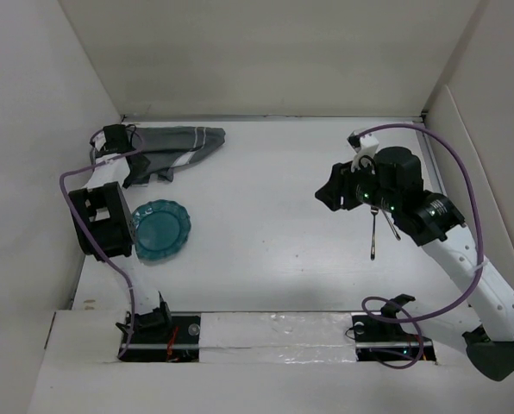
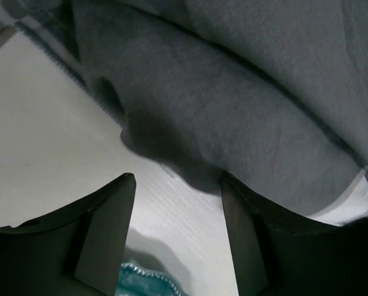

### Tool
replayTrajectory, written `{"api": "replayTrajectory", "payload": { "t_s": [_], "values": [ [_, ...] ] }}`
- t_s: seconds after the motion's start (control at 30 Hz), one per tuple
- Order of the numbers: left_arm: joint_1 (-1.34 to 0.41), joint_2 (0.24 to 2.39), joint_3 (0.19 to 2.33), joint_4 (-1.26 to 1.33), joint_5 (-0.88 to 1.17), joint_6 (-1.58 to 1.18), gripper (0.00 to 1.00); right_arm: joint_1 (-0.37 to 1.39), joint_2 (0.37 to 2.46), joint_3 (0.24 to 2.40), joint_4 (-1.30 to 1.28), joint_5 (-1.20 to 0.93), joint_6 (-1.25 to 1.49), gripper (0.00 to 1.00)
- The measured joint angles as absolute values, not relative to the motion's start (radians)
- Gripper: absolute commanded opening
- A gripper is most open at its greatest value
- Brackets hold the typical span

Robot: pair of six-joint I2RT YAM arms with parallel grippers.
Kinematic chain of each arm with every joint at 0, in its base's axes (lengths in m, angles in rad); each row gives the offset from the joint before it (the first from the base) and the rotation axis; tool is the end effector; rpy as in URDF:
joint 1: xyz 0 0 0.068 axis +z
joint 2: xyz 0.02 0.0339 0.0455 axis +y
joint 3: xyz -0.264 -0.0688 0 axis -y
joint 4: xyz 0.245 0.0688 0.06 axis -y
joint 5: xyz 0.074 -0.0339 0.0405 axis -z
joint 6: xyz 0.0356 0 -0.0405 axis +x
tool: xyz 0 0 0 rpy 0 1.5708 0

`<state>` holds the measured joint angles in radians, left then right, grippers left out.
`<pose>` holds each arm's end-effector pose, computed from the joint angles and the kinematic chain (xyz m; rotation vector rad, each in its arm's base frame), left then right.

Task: Set the dinner table for one person

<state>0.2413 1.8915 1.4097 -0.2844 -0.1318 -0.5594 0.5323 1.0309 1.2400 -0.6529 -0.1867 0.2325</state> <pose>0.4134 0.1066 0.2279 -0.9674 2.1182 -0.0052 0.1775 0.1122 0.4027 -0.4298 2.0267 0.6672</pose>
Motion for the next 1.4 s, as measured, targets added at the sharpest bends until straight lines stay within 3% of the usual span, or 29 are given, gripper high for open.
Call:
{"api": "replayTrajectory", "payload": {
  "t_s": [0.07,0.17,0.23,0.7,0.9,0.97,1.1,1.13,1.23,1.27,1.4],
  "values": [
    [0.241,1.924,1.432,-0.275,-0.126,-0.563,0.32,0.535,1.032,1.24,-0.657,-0.192,0.233,0.54],
    [0.228,1.973,1.472,-0.253,-0.111,-0.571,0.17,0.552,1.034,1.24,-0.658,-0.192,0.237,0.54],
    [0.214,1.995,1.493,-0.233,-0.105,-0.569,0.0,0.564,1.039,1.24,-0.658,-0.192,0.244,0.53],
    [0.116,2.049,1.512,-0.126,0.055,-0.597,0.0,0.599,1.082,1.254,-0.663,-0.173,0.274,0.52],
    [-0.138,2.049,1.531,-0.049,0.165,-0.667,0.0,0.615,1.137,1.269,-0.645,-0.171,0.286,0.52],
    [-0.241,2.05,1.546,-0.014,0.215,-0.706,0.0,0.618,1.142,1.269,-0.643,-0.166,0.286,0.56],
    [-0.399,2.054,1.58,0.044,0.321,-0.778,0.51,0.623,1.142,1.269,-0.635,-0.156,0.286,0.63],
    [-0.417,2.054,1.581,0.064,0.342,-0.795,0.56,0.623,1.142,1.269,-0.635,-0.155,0.285,0.63],
    [-0.414,2.046,1.58,0.076,0.371,-0.821,0.58,0.624,1.139,1.266,-0.628,-0.147,0.284,0.32],
    [-0.4,2.04,1.58,0.068,0.366,-0.819,0.56,0.624,1.137,1.261,-0.62,-0.142,0.286,0.04],
    [-0.344,1.945,1.545,-0.002,0.271,-0.756,0.48,0.624,1.132,1.227,-0.598,-0.118,0.295,0.0]
  ]
}}
